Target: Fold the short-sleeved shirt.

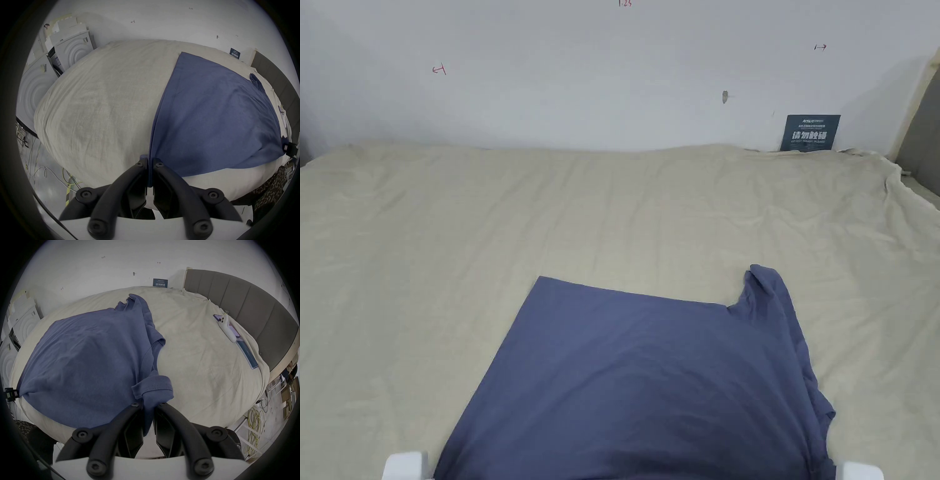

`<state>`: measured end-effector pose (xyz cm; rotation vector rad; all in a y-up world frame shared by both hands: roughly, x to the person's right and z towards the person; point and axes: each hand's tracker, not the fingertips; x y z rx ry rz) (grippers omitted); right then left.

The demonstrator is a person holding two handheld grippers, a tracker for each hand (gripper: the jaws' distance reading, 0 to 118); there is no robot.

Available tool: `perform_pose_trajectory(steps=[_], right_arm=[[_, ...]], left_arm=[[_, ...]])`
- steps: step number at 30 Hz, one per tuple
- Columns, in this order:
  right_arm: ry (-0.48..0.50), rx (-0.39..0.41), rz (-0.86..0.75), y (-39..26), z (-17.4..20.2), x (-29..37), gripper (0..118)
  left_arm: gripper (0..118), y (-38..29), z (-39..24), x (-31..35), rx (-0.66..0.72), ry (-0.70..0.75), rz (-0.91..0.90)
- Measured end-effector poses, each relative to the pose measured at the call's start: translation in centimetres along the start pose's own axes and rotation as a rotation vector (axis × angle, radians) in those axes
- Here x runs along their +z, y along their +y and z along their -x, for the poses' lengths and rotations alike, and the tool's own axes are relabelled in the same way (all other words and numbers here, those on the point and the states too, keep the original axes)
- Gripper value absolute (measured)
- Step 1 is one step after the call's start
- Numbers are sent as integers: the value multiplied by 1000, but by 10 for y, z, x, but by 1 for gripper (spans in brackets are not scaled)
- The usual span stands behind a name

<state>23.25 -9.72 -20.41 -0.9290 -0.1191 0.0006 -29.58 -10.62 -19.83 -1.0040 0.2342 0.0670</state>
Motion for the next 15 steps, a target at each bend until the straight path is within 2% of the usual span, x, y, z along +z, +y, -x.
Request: perform_pose_trajectory(steps=[2,3,4,5,6,8,12,15], right_arm=[[10,0,5,5,-1,3,13],[20,5,14,8,-4,2,29],[24,4,7,10,-6,5,50],[26,0,-8,13,-6,10,71],[27,-3,-20,18,-7,16,87],[59,2,-83,34,-4,40,89],[58,33,-263,69,0,84,89],[93,27,-399,94,2,118,89]], left_arm=[[27,4,-3,5,0,3,0],[52,8,-3,7,1,1,12],[72,11,-4,9,8,-2,26],[83,14,-7,13,11,1,36],[94,17,-8,20,11,-3,25],[95,28,-14,36,5,-2,-62],[95,61,-29,78,-22,-30,-205],[95,85,-40,110,-1,-51,-338]])
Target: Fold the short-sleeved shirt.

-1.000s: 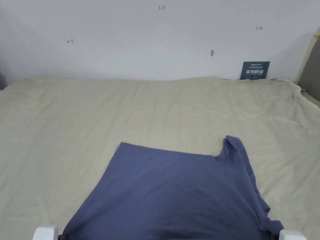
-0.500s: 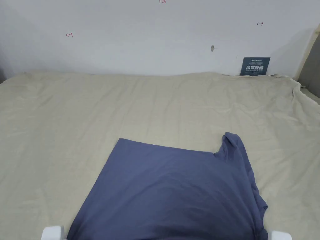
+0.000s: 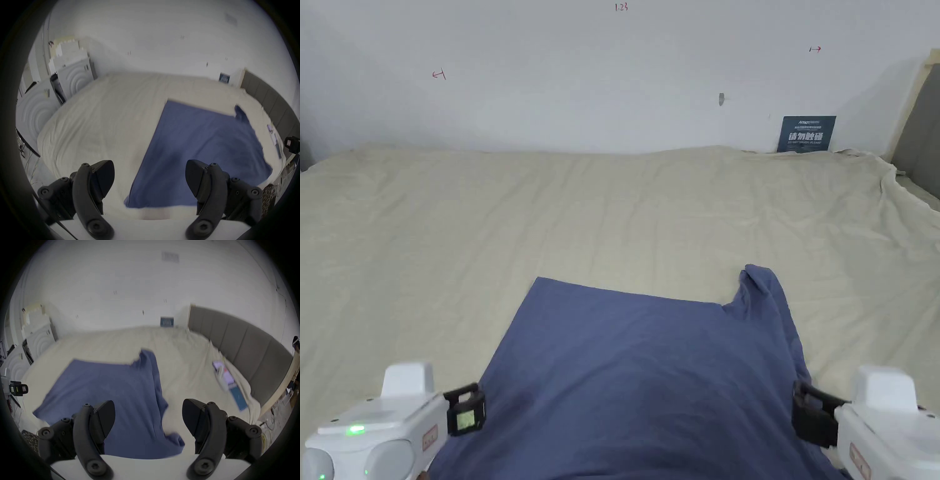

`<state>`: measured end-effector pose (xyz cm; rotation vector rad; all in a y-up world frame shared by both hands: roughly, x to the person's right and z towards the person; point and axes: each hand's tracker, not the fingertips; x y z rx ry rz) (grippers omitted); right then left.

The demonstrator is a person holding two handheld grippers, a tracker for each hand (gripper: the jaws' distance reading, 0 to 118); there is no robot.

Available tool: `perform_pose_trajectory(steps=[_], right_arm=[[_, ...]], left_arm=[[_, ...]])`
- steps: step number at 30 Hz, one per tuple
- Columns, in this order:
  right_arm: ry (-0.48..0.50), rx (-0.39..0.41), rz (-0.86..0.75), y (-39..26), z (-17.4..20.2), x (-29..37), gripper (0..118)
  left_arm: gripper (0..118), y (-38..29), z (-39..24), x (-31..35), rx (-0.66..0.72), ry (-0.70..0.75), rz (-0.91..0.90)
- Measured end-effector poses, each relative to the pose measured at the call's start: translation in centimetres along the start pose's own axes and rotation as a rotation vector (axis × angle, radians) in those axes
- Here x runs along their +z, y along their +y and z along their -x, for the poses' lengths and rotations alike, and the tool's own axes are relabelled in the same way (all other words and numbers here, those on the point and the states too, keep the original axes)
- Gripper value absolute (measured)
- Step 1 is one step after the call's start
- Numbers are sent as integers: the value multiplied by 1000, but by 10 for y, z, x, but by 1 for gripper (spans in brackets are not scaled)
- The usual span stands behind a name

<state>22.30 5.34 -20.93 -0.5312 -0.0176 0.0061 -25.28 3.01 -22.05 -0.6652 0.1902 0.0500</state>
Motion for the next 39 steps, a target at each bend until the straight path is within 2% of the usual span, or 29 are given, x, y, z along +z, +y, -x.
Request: perform_pose_trajectory(steps=[4,5,7,8,9,10,12,14,27,33,39], right_arm=[[-14,25,-157,32,6,23,88],[-19,37,-180,37,7,26,88],[-27,43,-207,45,9,32,79],[-27,46,-230,46,9,34,70],[-27,51,-241,48,10,36,52],[-31,59,-256,49,11,37,36],[-44,71,-278,50,13,39,4],[-41,78,-289,50,13,39,0],[-16,64,-305,58,13,25,0],[-11,60,-284,65,16,-4,0],[-12,67,-237,70,15,-49,0]], left_arm=[[93,31,-17,24,-2,2,-152],[89,35,-20,29,-7,6,-188],[68,41,-26,37,-17,-27,-267],[51,43,-28,40,-20,-44,-296],[29,46,-31,42,-12,-50,-315],[15,48,-33,42,-15,-58,-321],[2,50,-37,45,-10,-89,-347],[0,51,-40,46,-12,-96,-359],[0,68,-52,10,-34,-159,-286],[0,97,-55,-53,-48,-176,-196],[0,138,-55,-148,38,-217,-40]])
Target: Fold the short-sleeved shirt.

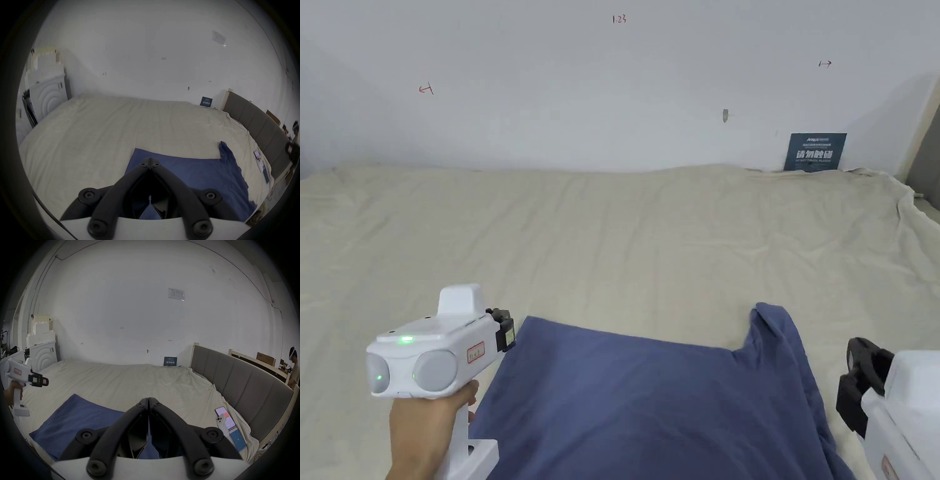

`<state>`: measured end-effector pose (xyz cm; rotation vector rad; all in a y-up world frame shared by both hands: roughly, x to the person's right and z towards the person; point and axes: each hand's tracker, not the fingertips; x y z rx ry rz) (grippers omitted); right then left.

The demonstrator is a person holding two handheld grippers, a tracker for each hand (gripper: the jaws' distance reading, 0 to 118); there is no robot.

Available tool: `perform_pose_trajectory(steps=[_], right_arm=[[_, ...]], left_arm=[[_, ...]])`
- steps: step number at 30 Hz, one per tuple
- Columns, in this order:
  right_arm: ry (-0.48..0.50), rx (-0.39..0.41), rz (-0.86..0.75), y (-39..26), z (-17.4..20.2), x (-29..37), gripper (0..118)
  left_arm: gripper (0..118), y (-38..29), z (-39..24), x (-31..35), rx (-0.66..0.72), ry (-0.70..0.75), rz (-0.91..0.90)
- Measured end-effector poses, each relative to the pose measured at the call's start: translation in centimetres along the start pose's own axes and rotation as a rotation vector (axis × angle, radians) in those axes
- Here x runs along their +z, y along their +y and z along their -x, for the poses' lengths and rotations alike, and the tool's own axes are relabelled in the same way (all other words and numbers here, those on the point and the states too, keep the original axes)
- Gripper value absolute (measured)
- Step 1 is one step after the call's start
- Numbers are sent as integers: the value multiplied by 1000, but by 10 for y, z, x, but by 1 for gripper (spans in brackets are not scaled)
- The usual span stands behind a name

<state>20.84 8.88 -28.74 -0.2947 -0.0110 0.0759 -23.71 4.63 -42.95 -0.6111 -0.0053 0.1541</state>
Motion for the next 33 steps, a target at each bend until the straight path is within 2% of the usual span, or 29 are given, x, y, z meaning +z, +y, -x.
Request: perform_pose_trajectory(steps=[5,6,7,8,9,10,11,12,18,20,21,23,24,25,27,30,33], right_arm=[[-11,-4,51,-9,-1,-38,0],[-12,0,67,-12,-1,-46,0],[-13,1,77,-14,-2,-54,0],[-15,0,86,-17,-3,-61,0],[-19,0,97,-20,-4,-67,0],[-22,1,106,-23,-4,-73,0],[-26,2,114,-26,-5,-78,0],[-29,1,120,-28,-6,-83,0],[-40,4,163,-43,-15,-100,0],[-45,3,174,-47,-18,-104,0],[-48,1,180,-49,-20,-104,0],[-54,-5,188,-51,-23,-104,0],[-53,-14,193,-52,-25,-105,0],[-50,-25,202,-53,-28,-106,0],[-51,-36,219,-55,-32,-110,0],[-47,-91,280,-57,-44,-125,0],[-31,-103,389,-59,-56,-156,1]], left_arm=[[0,22,11,-86,-6,-14,137],[7,25,12,-105,-19,-11,172],[16,27,13,-119,-28,-15,207],[30,28,13,-134,-30,-16,235],[56,28,14,-150,-27,-9,285],[73,28,14,-165,-20,-1,309],[83,27,16,-178,-26,11,351],[87,25,16,-191,-24,34,382],[87,12,18,-239,-60,99,447],[82,7,18,-247,-62,104,466],[72,4,18,-250,-60,103,474],[66,1,14,-247,-89,112,460],[55,1,11,-246,-101,114,456],[41,1,8,-245,-113,107,450],[5,0,1,-240,-132,57,441],[2,-2,-7,-231,-181,68,418],[2,5,-7,-209,-147,18,364]])
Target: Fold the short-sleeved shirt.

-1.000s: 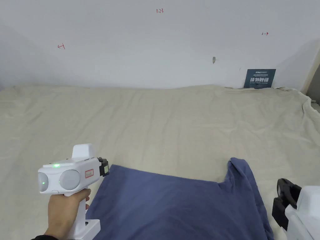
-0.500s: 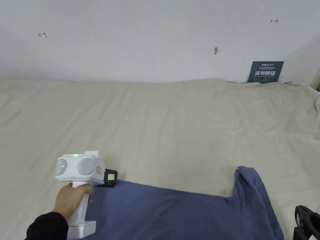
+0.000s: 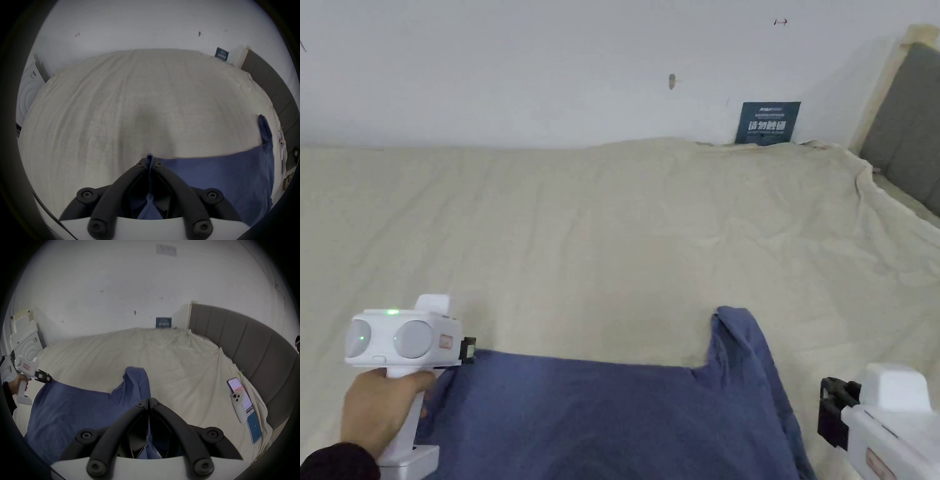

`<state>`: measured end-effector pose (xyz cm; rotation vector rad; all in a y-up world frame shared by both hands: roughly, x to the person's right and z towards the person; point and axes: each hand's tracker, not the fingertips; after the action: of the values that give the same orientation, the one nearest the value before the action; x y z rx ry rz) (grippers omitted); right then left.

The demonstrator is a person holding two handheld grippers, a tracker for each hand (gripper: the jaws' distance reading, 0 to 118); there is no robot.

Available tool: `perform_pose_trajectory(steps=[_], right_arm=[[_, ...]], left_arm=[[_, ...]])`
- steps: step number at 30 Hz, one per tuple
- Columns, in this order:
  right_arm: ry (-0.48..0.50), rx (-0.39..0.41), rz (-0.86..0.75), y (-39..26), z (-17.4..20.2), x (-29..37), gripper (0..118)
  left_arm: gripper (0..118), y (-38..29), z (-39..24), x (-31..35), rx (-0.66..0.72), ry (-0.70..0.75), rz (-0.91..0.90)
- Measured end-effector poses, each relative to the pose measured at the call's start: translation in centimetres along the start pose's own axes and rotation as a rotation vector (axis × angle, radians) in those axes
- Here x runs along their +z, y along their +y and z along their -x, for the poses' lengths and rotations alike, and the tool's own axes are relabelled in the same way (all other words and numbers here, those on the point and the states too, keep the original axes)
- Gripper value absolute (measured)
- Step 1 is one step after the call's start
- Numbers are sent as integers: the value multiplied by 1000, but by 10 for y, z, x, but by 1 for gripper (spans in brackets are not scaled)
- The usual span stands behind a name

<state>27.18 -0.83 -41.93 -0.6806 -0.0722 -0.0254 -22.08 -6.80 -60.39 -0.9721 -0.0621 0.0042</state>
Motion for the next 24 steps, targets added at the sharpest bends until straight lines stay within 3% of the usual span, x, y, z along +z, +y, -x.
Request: perform_pose_trajectory(steps=[2,4,5,6,13,16,23,24], right_arm=[[15,-10,58,6,-6,-21,12],[31,-18,101,10,-10,-44,60],[32,-12,124,11,-11,-55,79],[26,13,158,12,-12,-68,87],[-50,52,284,9,-6,-126,86],[-55,48,323,5,-6,-143,79],[-32,73,341,0,4,-161,43],[-26,77,338,-2,11,-155,32]], left_arm=[[1,-2,-2,26,-9,-25,-33],[1,-5,-1,45,-18,-46,-54],[1,-6,0,52,-18,-50,-56],[1,-5,-1,64,-18,-58,-64],[1,-3,4,91,-20,-66,-83],[1,-2,5,91,-20,-65,-83],[1,-4,9,88,-12,-70,-77],[1,-5,9,88,-10,-69,-77]])
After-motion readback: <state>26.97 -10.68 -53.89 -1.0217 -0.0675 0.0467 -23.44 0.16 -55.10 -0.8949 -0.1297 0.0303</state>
